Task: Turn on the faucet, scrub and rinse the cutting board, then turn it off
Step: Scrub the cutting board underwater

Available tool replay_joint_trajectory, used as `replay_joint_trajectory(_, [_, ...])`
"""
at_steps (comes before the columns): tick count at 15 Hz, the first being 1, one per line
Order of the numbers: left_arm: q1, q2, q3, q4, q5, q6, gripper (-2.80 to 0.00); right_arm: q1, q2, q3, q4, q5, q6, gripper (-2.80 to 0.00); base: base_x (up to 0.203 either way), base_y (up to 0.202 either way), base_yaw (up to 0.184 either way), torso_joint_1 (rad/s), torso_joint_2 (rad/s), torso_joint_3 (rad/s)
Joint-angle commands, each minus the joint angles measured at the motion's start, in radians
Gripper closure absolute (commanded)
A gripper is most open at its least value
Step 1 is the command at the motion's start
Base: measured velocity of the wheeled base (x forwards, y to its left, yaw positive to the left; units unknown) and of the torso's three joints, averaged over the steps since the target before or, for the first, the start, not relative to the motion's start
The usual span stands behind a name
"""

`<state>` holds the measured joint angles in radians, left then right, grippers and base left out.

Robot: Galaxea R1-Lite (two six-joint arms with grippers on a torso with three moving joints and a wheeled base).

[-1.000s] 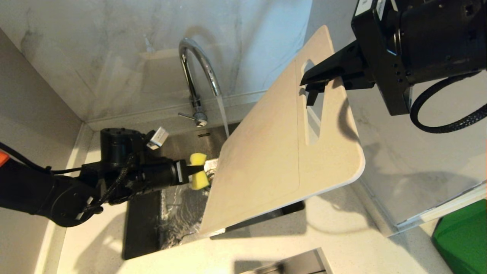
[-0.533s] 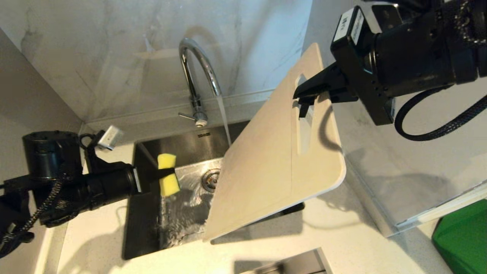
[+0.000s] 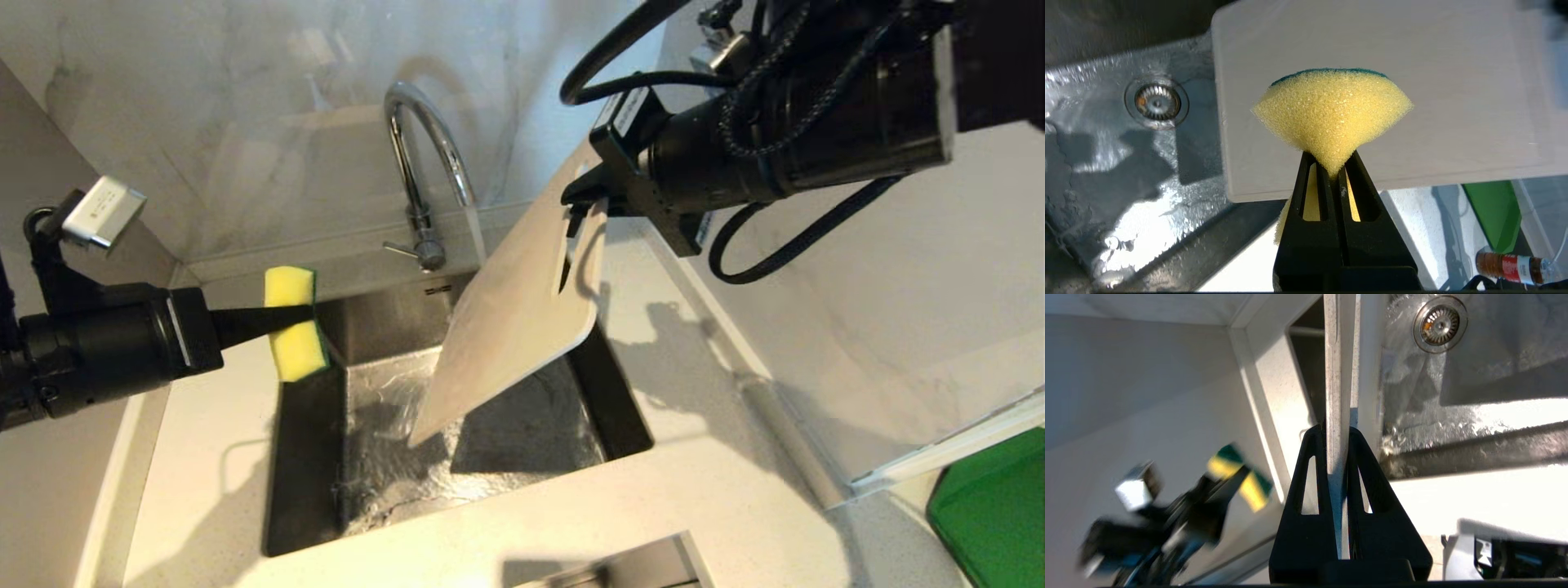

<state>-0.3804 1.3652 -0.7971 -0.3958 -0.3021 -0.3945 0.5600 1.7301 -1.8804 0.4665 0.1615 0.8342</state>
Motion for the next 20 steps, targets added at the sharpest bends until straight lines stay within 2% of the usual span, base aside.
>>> replay_joint_trajectory(1, [0.0, -0.031, -0.01, 0.002, -0.002, -0.003, 0.0, -0.003, 0.096, 0.0, -0.057, 0.004, 0.008, 0.0, 0.0, 0.0, 0.0, 0.0, 0.0, 0.0])
replay_joint_trajectory(6, [0.0, -0.067, 0.017, 0.009, 0.001, -0.001, 0.0, -0.042, 0.228, -0.005, -0.316, -0.003, 0.029, 0.0, 0.0, 0.0, 0.0, 0.0, 0.0, 0.0])
replay_joint_trajectory(8, [0.0, -0.087, 0.016, 0.034, 0.001, -0.001, 0.0, -0.074, 0.268, -0.006, -0.367, -0.009, 0.032, 0.0, 0.0, 0.0, 0.0, 0.0, 0.0, 0.0])
replay_joint_trajectory(13, [0.0, -0.103, 0.039, 0.038, 0.001, -0.003, 0.0, -0.164, 0.321, -0.006, -0.427, -0.039, 0.037, 0.0, 0.0, 0.0, 0.0, 0.0, 0.0, 0.0])
replay_joint_trajectory(20, [0.0, -0.103, 0.056, 0.037, -0.001, -0.003, 0.0, -0.169, 0.265, -0.001, -0.415, -0.039, 0.077, 0.0, 0.0, 0.0, 0.0, 0.0, 0.0, 0.0])
